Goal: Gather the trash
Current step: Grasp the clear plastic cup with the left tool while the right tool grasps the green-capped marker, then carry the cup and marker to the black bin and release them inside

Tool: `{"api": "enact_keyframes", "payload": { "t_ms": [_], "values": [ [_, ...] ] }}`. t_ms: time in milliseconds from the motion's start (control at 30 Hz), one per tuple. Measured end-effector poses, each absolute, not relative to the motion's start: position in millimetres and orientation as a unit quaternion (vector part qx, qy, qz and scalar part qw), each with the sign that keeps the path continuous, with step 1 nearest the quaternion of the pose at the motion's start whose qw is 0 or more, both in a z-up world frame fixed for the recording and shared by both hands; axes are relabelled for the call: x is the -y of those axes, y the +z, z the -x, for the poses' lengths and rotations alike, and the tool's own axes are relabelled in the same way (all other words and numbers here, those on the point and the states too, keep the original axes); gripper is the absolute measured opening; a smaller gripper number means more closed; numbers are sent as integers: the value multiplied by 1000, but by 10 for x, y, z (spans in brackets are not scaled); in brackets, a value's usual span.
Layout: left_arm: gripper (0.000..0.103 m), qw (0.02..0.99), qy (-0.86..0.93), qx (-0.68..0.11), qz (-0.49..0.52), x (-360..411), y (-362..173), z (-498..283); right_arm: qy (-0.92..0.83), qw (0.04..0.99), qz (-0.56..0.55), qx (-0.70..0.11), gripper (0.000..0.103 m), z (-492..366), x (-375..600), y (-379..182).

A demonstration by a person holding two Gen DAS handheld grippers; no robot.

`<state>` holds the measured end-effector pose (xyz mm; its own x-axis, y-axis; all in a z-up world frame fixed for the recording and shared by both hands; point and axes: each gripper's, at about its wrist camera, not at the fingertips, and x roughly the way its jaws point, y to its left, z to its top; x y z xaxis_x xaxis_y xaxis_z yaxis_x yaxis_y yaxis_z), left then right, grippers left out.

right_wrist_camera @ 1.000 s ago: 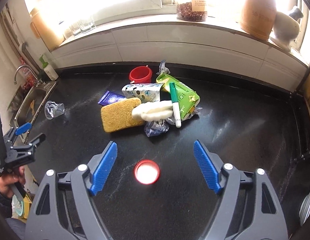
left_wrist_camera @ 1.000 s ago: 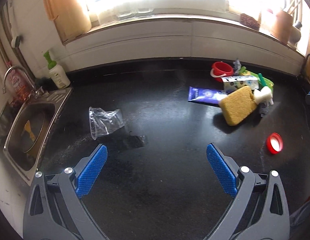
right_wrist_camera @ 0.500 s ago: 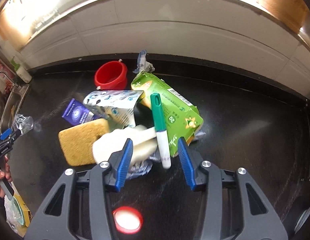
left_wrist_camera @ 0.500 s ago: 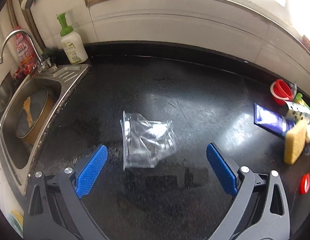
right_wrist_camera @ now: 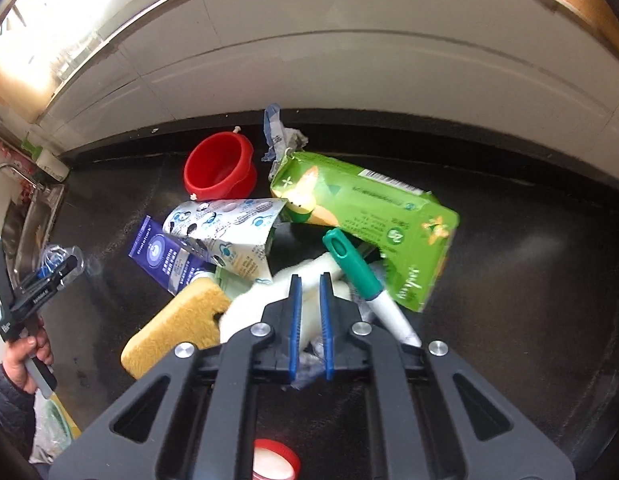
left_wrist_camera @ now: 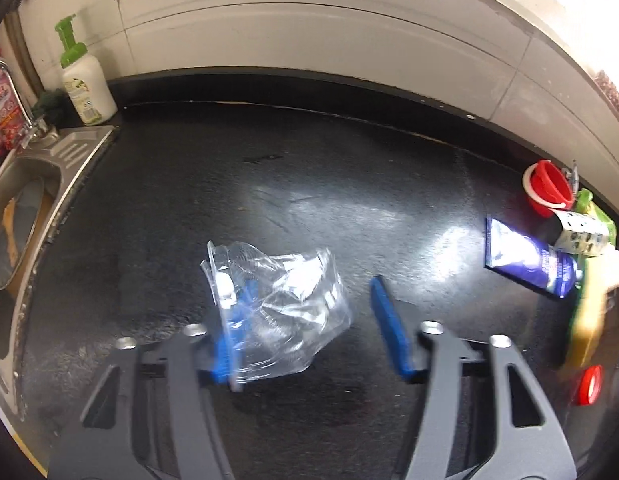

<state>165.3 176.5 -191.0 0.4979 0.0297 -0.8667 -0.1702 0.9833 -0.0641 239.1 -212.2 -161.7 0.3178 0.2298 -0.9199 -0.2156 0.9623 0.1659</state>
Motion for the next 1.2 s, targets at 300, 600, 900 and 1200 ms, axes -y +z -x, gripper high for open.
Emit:
{"api": "enact_keyframes", "payload": {
  "t_ms": [300,600,900,1200],
  "values": [
    [21,863,29,-501,62,-1458,-1797,-1569,119,804,33,-582,14,-2267,2392,-1765],
    [20,860,17,-506,62,-1204,-1761,-1475,126,794,67,-591,47,-2196,2525,-2018],
    [20,867,22,-492,75,-1146,-1473,-1252,140,801,37,-581,13,-1930,2606,-1898],
    [20,879,7,-471,74,-794,-1125,-889,171,819,41,-545,13,-1576,2464,-1336]
  ]
}}
